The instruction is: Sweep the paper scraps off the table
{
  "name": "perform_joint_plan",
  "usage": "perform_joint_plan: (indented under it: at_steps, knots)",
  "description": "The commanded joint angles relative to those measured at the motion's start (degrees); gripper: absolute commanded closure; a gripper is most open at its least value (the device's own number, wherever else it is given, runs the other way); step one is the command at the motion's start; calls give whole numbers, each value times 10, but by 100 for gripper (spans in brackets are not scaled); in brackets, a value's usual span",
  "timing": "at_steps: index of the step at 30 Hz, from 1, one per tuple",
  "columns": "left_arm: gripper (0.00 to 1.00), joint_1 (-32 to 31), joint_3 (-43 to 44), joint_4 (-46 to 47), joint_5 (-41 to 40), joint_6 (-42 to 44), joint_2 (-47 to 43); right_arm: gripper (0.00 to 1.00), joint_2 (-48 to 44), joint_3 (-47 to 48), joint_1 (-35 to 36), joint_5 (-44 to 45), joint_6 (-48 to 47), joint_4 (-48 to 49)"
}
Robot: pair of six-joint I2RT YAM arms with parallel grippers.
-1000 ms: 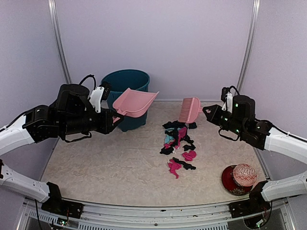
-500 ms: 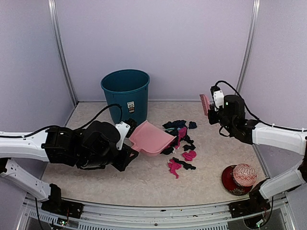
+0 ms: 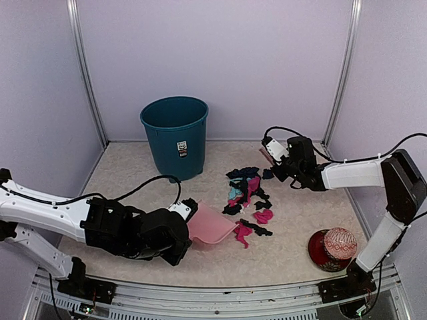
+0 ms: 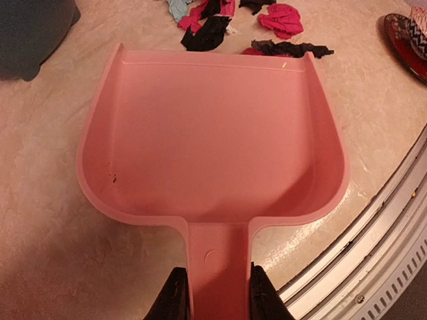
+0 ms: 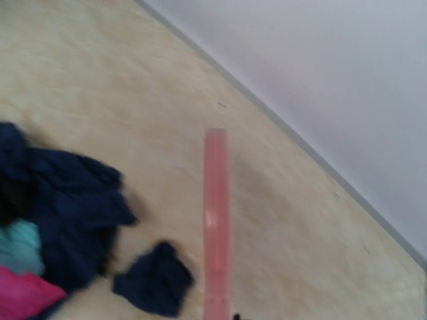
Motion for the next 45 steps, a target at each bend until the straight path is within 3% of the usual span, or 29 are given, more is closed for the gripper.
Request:
perform_joint_plan:
  at_steps: [1, 29, 45]
  knots:
    - [100, -9, -9, -11, 8, -25, 20, 100, 19, 29, -3, -82, -20, -22]
    - [100, 39, -32, 13, 95, 44, 95, 100, 73, 23, 72, -115, -117, -67]
    - [100, 111, -24, 56, 127, 81, 153, 100, 17, -33, 155, -132, -101, -94]
